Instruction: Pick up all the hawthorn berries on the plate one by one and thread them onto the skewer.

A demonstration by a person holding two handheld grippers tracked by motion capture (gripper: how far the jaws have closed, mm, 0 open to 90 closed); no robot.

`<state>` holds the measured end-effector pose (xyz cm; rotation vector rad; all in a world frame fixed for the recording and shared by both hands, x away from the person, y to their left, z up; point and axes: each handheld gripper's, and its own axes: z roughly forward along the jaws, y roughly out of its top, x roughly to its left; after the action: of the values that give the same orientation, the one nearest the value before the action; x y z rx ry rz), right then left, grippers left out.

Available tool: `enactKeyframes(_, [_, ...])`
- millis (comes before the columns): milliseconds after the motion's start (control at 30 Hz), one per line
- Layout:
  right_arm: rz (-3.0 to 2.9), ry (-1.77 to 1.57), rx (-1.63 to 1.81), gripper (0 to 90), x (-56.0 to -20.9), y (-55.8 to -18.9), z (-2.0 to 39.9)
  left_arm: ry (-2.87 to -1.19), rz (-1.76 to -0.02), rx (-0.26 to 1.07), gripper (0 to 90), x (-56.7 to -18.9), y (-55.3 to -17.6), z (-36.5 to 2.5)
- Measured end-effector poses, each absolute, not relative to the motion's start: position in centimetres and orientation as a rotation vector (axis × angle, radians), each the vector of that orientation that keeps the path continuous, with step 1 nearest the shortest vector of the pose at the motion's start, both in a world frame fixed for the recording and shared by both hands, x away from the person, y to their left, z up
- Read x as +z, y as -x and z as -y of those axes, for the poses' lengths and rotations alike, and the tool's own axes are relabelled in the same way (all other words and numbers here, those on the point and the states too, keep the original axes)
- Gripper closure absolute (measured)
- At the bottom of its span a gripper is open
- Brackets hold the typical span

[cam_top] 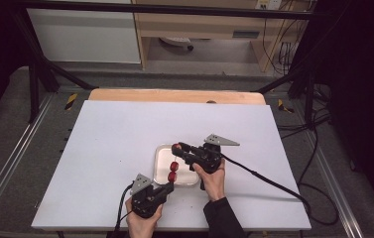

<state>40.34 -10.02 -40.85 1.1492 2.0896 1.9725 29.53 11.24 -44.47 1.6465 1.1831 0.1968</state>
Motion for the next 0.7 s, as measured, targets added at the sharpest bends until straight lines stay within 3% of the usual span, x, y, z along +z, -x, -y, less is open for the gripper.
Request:
enactKeyframes(467, [-2.154,-1.129,1.956,61.1,-40.57,-39.85,10.23,-1.643,-1.178,0.239,88.3,-44.54,-29.58,-10.80])
enactKeyframes(700, [-2.210,-1.064,1.920,61.3,-40.03,-39.71,10.71,-1.650,-1.149,0.168,88.6,-44.47,-29.81,-11.11])
